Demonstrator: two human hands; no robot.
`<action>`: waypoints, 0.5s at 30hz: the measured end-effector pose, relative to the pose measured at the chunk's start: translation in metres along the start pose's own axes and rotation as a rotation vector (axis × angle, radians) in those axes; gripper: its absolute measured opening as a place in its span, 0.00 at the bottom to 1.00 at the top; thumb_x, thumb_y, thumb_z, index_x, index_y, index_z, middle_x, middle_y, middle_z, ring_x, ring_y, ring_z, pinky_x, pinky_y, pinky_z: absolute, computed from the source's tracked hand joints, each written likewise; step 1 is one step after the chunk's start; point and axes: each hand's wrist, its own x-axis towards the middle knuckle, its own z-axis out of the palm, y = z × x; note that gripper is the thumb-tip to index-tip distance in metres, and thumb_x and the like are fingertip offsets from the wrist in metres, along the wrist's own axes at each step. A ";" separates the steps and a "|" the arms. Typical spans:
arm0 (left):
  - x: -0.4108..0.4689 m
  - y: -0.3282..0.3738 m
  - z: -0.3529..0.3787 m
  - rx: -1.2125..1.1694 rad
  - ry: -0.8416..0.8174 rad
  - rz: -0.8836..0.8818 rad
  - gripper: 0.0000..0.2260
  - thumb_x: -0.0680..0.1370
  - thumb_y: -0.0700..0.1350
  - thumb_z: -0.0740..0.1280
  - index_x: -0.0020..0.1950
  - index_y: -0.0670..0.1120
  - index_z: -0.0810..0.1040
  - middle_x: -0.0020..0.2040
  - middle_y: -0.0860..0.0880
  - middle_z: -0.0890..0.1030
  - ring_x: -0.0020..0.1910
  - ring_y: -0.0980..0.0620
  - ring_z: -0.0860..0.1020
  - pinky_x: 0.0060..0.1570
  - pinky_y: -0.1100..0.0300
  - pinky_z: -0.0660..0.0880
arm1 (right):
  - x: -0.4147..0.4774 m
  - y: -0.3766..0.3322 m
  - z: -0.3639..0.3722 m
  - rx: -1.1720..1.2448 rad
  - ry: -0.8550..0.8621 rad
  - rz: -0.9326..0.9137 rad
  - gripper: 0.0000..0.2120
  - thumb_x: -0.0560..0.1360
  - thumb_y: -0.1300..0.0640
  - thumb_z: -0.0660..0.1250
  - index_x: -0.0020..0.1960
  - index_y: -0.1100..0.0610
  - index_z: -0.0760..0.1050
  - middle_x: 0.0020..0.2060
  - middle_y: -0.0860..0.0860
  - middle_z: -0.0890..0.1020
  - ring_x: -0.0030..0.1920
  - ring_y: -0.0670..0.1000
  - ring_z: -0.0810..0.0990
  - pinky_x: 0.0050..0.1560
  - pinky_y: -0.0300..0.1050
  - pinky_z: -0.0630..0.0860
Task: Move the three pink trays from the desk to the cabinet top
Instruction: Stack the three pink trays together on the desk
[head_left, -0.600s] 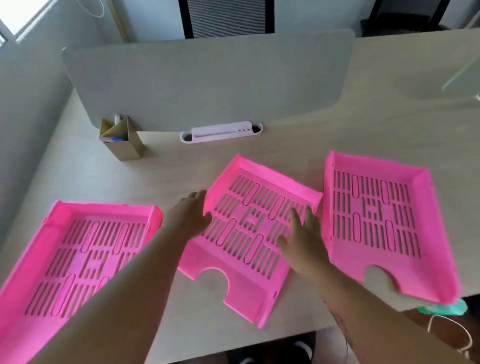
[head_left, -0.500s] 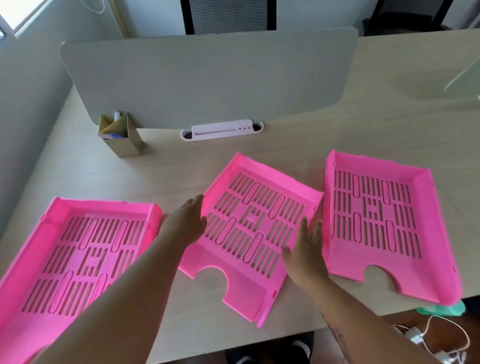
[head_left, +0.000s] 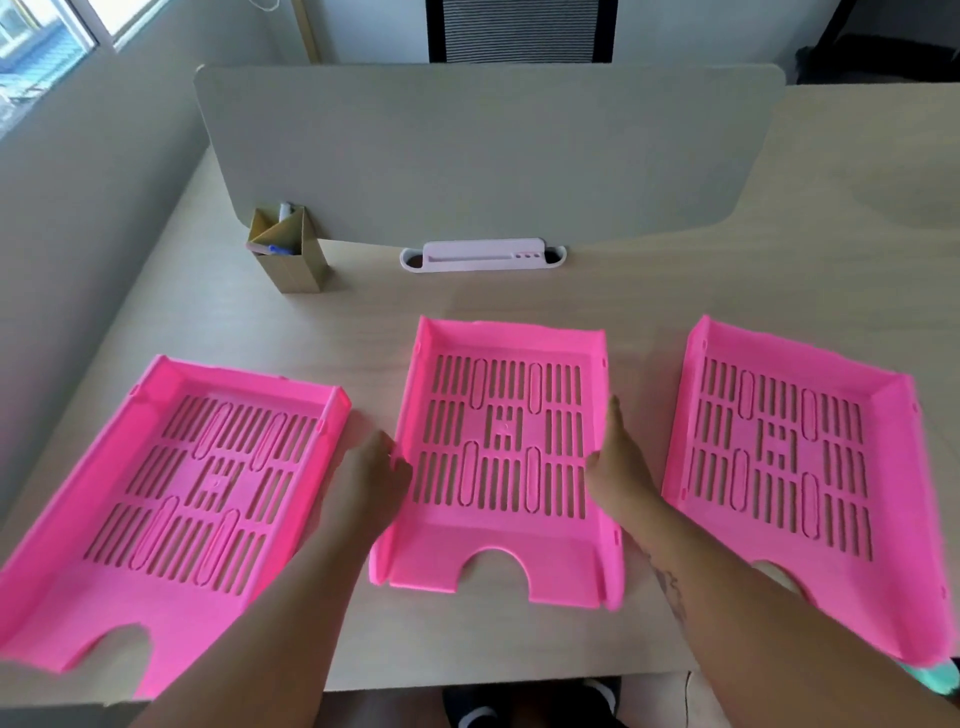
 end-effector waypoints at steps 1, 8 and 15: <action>-0.003 0.001 0.002 -0.006 0.008 -0.015 0.03 0.78 0.39 0.64 0.46 0.43 0.76 0.31 0.55 0.73 0.27 0.62 0.71 0.20 0.71 0.61 | 0.005 -0.001 -0.001 0.004 -0.015 -0.006 0.42 0.77 0.71 0.56 0.78 0.46 0.36 0.76 0.60 0.60 0.21 0.43 0.67 0.16 0.33 0.64; -0.012 0.013 0.010 -0.039 -0.009 -0.132 0.06 0.79 0.39 0.61 0.52 0.42 0.77 0.37 0.51 0.79 0.29 0.59 0.73 0.24 0.66 0.66 | 0.026 0.005 -0.006 -0.012 -0.071 -0.060 0.41 0.78 0.69 0.55 0.77 0.44 0.35 0.75 0.60 0.62 0.22 0.43 0.69 0.16 0.32 0.63; -0.008 0.060 0.004 0.142 0.192 0.127 0.17 0.77 0.47 0.65 0.63 0.40 0.73 0.57 0.41 0.79 0.54 0.41 0.76 0.49 0.46 0.78 | 0.029 0.000 -0.065 0.003 -0.056 -0.194 0.36 0.78 0.53 0.62 0.79 0.53 0.45 0.77 0.57 0.58 0.70 0.58 0.69 0.61 0.48 0.71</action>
